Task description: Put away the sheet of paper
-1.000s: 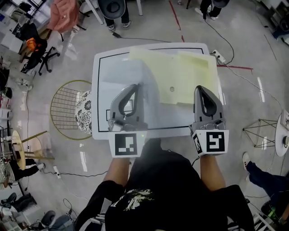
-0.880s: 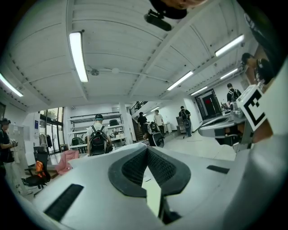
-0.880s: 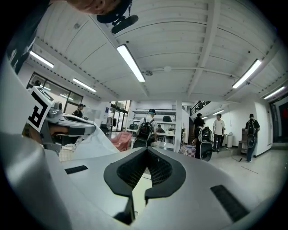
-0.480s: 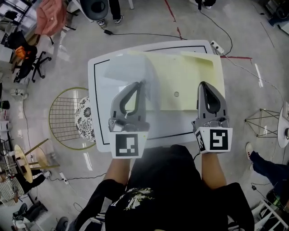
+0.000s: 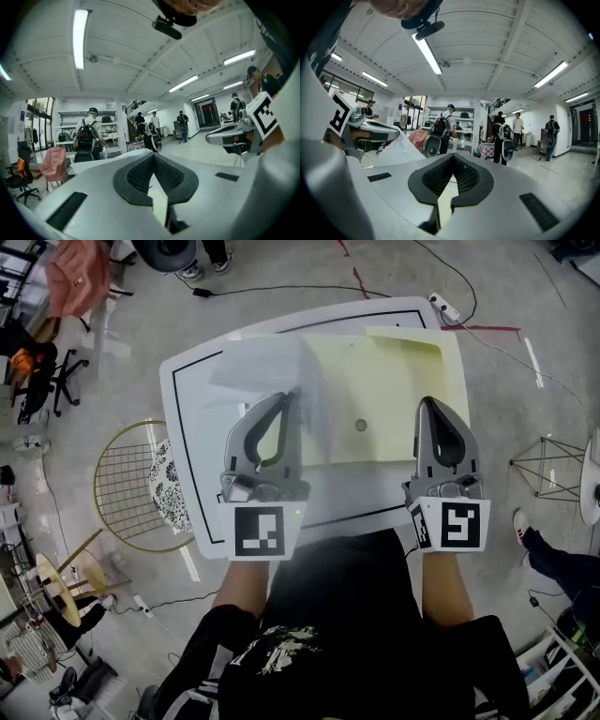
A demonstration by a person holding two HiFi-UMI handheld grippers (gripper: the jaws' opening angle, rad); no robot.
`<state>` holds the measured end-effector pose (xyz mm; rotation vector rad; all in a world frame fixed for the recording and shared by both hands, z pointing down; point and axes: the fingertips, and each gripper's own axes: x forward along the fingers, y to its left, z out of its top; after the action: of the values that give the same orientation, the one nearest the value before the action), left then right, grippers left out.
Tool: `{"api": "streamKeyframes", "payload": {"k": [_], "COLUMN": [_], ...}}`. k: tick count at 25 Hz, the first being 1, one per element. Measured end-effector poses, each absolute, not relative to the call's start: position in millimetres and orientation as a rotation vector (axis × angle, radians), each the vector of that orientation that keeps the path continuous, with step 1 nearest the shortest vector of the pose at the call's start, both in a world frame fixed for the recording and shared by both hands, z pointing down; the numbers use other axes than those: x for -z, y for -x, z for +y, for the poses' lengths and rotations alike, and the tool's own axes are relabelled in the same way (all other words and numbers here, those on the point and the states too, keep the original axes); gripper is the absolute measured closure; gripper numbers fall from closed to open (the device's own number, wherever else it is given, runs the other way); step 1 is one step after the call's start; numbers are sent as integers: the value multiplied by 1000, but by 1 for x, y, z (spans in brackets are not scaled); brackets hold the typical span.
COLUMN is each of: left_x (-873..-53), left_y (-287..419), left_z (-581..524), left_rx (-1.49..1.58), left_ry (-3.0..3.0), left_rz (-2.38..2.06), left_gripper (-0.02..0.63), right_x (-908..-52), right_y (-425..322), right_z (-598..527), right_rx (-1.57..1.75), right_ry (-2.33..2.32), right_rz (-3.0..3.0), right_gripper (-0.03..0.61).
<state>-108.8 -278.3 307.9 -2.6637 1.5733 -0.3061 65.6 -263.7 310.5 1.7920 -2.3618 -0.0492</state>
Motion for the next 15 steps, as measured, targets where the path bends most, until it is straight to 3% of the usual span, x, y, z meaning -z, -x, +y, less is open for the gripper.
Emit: {"api": "streamKeyframes", "payload": {"k": [15], "left_x": [-331], "left_y": [27], "left_z": [-275], "left_rx": [349], "left_ry": [2902], "left_rz": [1421], "left_gripper": [614], "right_x": [-345], "right_y": [-98], "right_z": [-283], "right_rx": [-62], "right_ry": [-1710], "right_rz": [-2393], "right_gripper": [580]}}
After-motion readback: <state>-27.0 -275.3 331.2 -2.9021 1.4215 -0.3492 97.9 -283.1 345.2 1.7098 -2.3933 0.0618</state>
